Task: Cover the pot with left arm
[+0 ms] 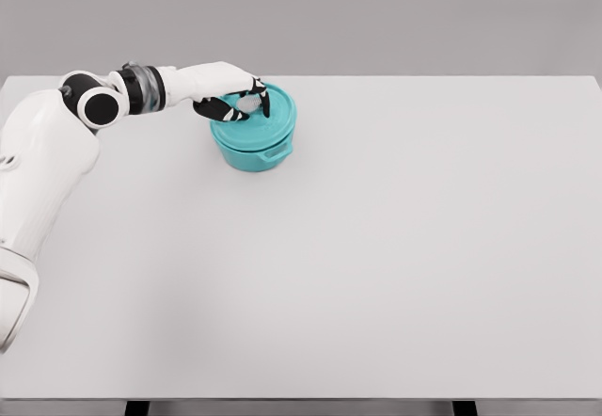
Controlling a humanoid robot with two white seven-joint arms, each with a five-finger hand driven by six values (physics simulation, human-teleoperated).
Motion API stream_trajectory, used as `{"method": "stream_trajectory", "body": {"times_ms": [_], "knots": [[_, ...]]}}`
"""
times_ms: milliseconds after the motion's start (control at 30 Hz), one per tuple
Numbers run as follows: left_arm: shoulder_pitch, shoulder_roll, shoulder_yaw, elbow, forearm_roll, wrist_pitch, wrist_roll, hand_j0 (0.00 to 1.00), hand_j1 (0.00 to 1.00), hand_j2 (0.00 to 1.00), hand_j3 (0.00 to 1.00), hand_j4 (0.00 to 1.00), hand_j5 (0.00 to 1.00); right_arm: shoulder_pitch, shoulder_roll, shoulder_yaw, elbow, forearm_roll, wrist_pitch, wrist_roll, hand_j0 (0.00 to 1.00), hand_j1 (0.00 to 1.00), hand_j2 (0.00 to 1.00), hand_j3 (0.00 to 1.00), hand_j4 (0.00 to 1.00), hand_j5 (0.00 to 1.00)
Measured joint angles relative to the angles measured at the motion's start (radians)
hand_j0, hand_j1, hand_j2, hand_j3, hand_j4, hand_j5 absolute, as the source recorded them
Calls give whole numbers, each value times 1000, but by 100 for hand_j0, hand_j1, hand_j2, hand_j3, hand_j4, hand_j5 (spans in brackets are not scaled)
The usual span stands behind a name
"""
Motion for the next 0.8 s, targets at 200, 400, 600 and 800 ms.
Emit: {"method": "stream_trajectory", "body": {"times_ms": [200, 400, 600, 800], "knots": [[0, 0, 0, -2, 1, 0, -1, 56, 56, 56, 56, 56, 56, 0, 0, 0, 0, 0, 0, 0, 100, 100, 100, 100, 100, 100], [0, 1, -1, -5, 3, 0, -1, 58, 58, 58, 58, 58, 58, 0, 0, 0, 0, 0, 0, 0, 100, 100, 100, 100, 100, 100], [0, 1, 0, -5, 5, 0, -1, 59, 59, 59, 59, 59, 59, -2, 0, 0, 0, 0, 0, 0, 100, 100, 100, 100, 100, 100], [0, 2, -1, -8, 2, 0, -2, 60, 60, 60, 60, 60, 60, 0, 0, 0, 0, 0, 0, 0, 100, 100, 100, 100, 100, 100]]}}
